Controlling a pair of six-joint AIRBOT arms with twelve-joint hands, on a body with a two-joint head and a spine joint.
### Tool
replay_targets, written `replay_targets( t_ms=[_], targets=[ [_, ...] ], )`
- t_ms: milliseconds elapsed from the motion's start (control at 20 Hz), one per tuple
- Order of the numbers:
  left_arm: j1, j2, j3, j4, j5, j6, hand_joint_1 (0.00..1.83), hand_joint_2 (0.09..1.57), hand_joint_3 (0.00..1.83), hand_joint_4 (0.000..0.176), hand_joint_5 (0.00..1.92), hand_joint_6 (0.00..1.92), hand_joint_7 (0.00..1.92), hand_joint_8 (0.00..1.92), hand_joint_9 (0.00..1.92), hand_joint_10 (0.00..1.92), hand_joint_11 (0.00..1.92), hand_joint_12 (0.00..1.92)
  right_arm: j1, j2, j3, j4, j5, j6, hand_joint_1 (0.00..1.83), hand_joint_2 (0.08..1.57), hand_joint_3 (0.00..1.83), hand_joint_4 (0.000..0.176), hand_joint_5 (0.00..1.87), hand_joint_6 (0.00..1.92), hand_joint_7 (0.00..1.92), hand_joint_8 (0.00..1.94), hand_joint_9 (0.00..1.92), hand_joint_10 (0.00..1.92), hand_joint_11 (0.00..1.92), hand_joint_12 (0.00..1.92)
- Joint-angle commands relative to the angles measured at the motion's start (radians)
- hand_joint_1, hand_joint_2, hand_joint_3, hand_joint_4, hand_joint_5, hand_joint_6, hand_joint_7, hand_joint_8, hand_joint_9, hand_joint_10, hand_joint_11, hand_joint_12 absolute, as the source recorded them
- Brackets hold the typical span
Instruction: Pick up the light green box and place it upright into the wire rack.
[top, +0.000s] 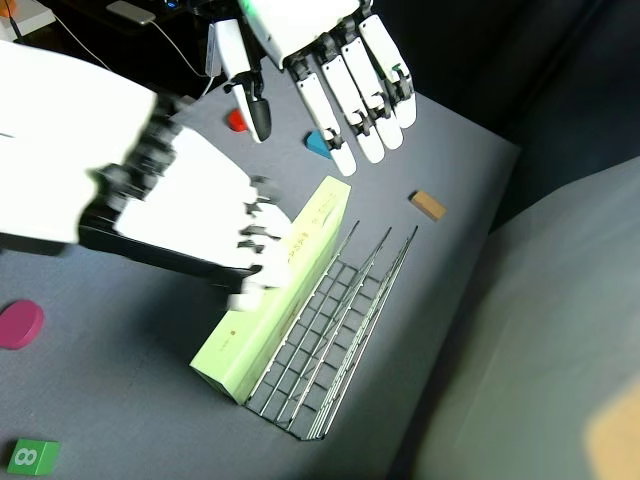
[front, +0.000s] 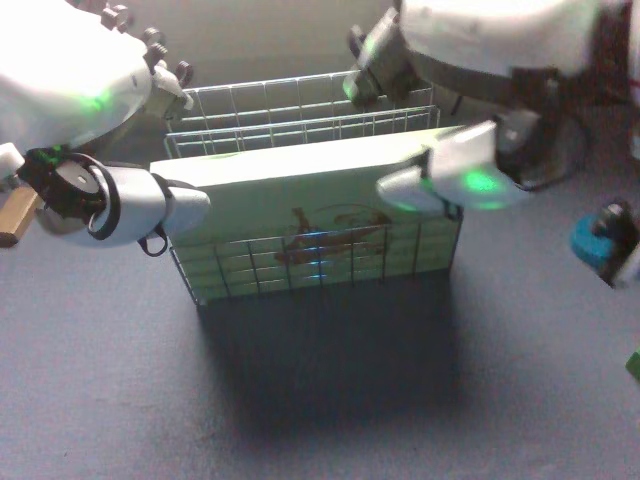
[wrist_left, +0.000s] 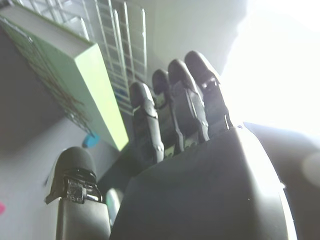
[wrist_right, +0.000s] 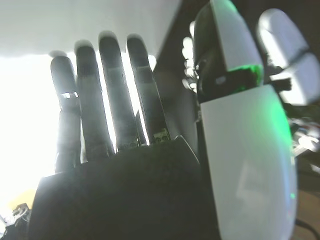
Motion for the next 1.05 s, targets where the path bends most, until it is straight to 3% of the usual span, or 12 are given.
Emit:
replay_targets(
  t_ms=[0, 50, 100, 150, 200, 250, 350, 450, 500, 550, 600, 1000],
  targets=[
    [-0.014, -0.005, 0.005, 0.064, -0.012, 0.002, 0.16, 1.24, 0.0, 0.017, 0.58, 0.01, 0.59, 0.02, 0.57, 0.05, 0.1, 1.11, 0.016, 0.013, -0.003, 0.01, 0.048, -0.042, 0.74, 1.13, 0.0, 0.0, 0.86, 0.05, 0.88, 0.42, 0.67, 1.26, 0.69, 1.63],
    [-0.014, -0.013, 0.008, 0.064, -0.012, 0.002, 0.23, 1.23, 0.0, 0.0, 0.82, 0.02, 0.83, 0.09, 0.71, 0.4, 0.38, 1.26, 0.015, 0.031, -0.011, 0.082, 0.04, -0.096, 0.87, 1.2, 0.0, 0.122, 0.8, 1.07, 0.81, 1.03, 0.79, 1.5, 0.83, 1.79],
    [-0.014, -0.017, 0.011, 0.064, -0.012, -0.003, 0.23, 1.23, 0.0, 0.0, 0.82, 0.02, 0.83, 0.09, 0.71, 0.4, 0.38, 1.26, 0.012, 0.044, -0.02, 0.107, 0.036, -0.12, 0.87, 1.2, 0.0, 0.122, 0.8, 1.07, 0.81, 1.03, 0.79, 1.5, 0.83, 1.79],
    [-0.015, -0.025, 0.011, 0.064, -0.007, -0.004, 0.27, 1.22, 0.0, 0.0, 0.91, 0.05, 0.86, 0.3, 0.67, 0.81, 0.48, 1.35, 0.001, 0.059, -0.03, 0.107, 0.049, -0.131, 0.87, 1.24, 0.01, 0.165, 0.72, 1.36, 0.78, 1.22, 0.81, 1.6, 0.89, 1.83],
    [-0.016, -0.03, 0.011, 0.064, -0.004, -0.005, 0.31, 1.21, 0.0, 0.0, 0.91, 0.3, 0.8, 0.75, 0.66, 1.15, 0.57, 1.47, -0.007, 0.066, -0.034, 0.107, 0.066, -0.132, 0.86, 1.26, 0.01, 0.174, 0.69, 1.45, 0.79, 1.35, 0.87, 1.67, 0.98, 1.86],
    [-0.018, -0.037, 0.01, 0.064, 0.002, -0.006, 0.37, 1.19, 0.0, 0.0, 0.79, 0.81, 0.76, 1.14, 0.68, 1.46, 0.66, 1.62, -0.021, 0.076, -0.037, 0.107, 0.113, -0.135, 0.76, 1.21, 0.0, 0.0, 0.7, 1.59, 0.82, 1.46, 0.95, 1.77, 1.08, 1.91],
    [-0.019, -0.05, 0.005, 0.064, 0.017, -0.009, 0.6, 1.19, 0.0, 0.0, 0.74, 1.9, 0.91, 1.91, 0.97, 1.92, 1.03, 1.92, -0.03, 0.077, -0.038, 0.107, 0.133, -0.14, 0.76, 1.22, 0.0, 0.0, 0.96, 1.91, 1.1, 1.93, 1.35, 1.92, 1.55, 1.92],
    [-0.02, -0.063, 0.0, 0.064, 0.031, -0.009, 0.62, 1.19, 0.0, 0.0, 0.94, 1.92, 1.07, 1.92, 1.1, 1.92, 1.16, 1.92, -0.012, 0.078, -0.041, 0.139, 0.117, -0.149, 0.77, 1.25, 0.01, 0.0, 1.09, 1.92, 1.23, 1.94, 1.46, 1.92, 1.69, 1.92],
    [-0.017, -0.072, 0.001, 0.064, 0.033, -0.009, 0.66, 1.21, 0.0, 0.0, 1.21, 1.92, 1.37, 1.92, 1.4, 1.92, 1.42, 1.92, 0.004, 0.083, -0.044, 0.211, 0.111, -0.199, 0.7, 1.38, 0.0, 0.119, 1.27, 1.92, 1.43, 1.94, 1.67, 1.92, 1.88, 1.92],
    [-0.015, -0.077, 0.002, 0.064, 0.033, -0.009, 0.66, 1.21, 0.0, 0.0, 1.21, 1.92, 1.37, 1.92, 1.4, 1.92, 1.42, 1.92, 0.009, 0.086, -0.047, 0.248, 0.11, -0.228, 0.7, 1.38, 0.0, 0.119, 1.27, 1.92, 1.43, 1.94, 1.67, 1.92, 1.88, 1.92],
    [-0.013, -0.082, 0.004, 0.064, 0.033, -0.009, 0.63, 1.28, 0.0, 0.0, 1.3, 1.92, 1.46, 1.92, 1.5, 1.92, 1.55, 1.92, 0.009, 0.088, -0.053, 0.267, 0.11, -0.244, 0.75, 1.42, 0.0, 0.174, 1.31, 1.92, 1.51, 1.94, 1.71, 1.92, 1.91, 1.92],
    [-0.017, -0.095, -0.002, 0.065, 0.054, -0.02, 0.61, 1.36, 0.0, 0.032, 1.33, 1.92, 1.48, 1.92, 1.52, 1.92, 1.6, 1.92, 0.01, 0.113, -0.102, 0.267, 0.081, -0.245, 0.81, 1.44, 0.0, 0.176, 1.3, 1.92, 1.52, 1.94, 1.71, 1.92, 1.89, 1.92]
  ],
)
